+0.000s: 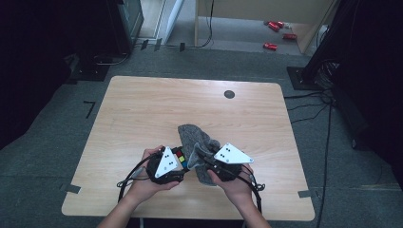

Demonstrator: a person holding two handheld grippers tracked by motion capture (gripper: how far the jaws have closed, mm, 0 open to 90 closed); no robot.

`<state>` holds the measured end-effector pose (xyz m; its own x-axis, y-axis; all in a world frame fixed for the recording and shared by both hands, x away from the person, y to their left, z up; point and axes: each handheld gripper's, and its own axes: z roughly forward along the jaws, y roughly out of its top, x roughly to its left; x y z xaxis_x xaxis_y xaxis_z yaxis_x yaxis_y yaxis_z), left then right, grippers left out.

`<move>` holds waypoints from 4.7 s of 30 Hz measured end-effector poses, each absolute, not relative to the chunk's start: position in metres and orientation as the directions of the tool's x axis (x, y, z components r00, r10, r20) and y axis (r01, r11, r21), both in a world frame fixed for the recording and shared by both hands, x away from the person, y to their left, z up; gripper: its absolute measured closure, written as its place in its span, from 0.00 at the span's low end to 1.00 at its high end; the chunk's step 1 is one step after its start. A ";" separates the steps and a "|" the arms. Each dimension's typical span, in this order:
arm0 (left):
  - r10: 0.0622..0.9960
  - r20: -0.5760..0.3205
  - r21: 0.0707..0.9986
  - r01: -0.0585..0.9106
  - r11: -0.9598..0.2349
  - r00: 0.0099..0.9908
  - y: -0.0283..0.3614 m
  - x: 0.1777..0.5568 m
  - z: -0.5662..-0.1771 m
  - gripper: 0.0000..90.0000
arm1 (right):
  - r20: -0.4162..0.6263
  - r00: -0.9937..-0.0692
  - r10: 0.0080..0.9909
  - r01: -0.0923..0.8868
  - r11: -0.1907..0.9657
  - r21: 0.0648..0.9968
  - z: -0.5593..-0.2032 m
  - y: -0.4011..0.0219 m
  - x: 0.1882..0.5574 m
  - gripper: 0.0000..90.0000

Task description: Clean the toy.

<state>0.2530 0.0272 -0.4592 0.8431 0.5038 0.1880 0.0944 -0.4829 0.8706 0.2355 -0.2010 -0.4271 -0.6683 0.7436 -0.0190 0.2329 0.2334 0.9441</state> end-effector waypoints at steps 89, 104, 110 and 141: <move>0.473 -0.261 0.959 0.284 0.023 0.842 0.075 0.271 -0.439 0.39 | 0.296 -0.677 0.674 0.356 -0.052 0.933 -0.456 -0.196 0.236 0.82; 0.475 -0.287 0.954 0.294 0.060 0.832 0.083 0.273 -0.436 0.39 | 0.219 -0.703 0.677 0.270 -0.031 0.962 -0.452 -0.190 0.228 0.82; 0.483 -0.296 0.951 0.303 0.066 0.824 0.085 0.274 -0.437 0.39 | 0.168 -0.772 0.613 0.250 0.050 0.967 -0.459 -0.170 0.221 0.82; 0.483 -0.295 0.950 0.309 0.053 0.825 0.084 0.275 -0.439 0.39 | 0.089 -0.774 0.627 0.203 0.113 0.973 -0.462 -0.167 0.222 0.82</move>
<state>0.2754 0.0840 -0.4387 0.8247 0.4826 -0.2950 0.3087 0.0530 0.9497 0.2216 -0.1672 -0.4620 -0.7743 0.6265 0.0892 0.2033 0.1128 0.9726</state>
